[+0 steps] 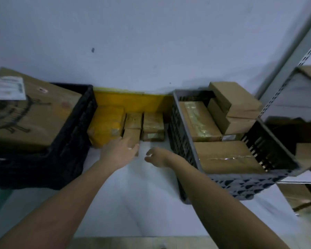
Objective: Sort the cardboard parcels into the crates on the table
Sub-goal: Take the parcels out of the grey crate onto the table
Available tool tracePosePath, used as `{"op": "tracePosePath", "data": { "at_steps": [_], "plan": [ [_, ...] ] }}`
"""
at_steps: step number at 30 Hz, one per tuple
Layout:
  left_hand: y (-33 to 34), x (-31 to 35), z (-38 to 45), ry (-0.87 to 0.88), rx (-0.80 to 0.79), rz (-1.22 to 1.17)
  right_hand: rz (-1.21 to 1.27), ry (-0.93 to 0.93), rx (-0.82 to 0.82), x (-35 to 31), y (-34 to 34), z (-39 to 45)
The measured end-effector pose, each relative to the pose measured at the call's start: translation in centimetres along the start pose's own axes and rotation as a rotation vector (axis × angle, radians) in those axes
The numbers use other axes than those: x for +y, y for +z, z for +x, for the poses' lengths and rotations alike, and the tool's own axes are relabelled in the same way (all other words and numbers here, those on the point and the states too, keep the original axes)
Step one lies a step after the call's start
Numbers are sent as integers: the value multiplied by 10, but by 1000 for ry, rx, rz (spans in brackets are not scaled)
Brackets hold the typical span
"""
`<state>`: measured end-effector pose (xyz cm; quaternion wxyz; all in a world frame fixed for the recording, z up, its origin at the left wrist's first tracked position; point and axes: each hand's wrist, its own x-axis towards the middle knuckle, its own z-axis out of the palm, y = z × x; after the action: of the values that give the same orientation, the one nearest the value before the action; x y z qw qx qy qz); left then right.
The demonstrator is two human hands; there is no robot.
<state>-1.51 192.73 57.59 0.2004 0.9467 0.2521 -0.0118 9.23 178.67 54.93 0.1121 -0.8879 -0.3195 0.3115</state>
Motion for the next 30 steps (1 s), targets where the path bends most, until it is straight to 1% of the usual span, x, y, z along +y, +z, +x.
{"op": "tracePosePath", "data": {
  "at_steps": [2,6,8,11,15,18,22,25,28,30],
  "plan": [
    [-24,6,-12,50,8,28,12,-21,62,-11,-25,-28],
    [-65,29,-26,141,49,41,14,-121,248,-25,-74,-94],
    [-76,44,-34,186,76,56,-16,-115,310,-23,-88,-125],
    [-87,67,-45,249,96,53,-46,-72,348,-11,-100,-162],
    [-98,97,-52,311,99,79,31,9,409,18,-109,-191],
    [-100,117,-54,341,100,94,-24,66,424,42,-118,-204],
    [-99,147,-53,389,108,85,-7,153,545,75,-135,-218],
    [-88,167,-50,416,94,79,80,201,588,110,-143,-215],
    [-79,194,-37,427,51,19,179,244,628,151,-154,-205],
    [-74,215,-25,426,55,-21,183,242,624,177,-166,-197]
  ]
}}
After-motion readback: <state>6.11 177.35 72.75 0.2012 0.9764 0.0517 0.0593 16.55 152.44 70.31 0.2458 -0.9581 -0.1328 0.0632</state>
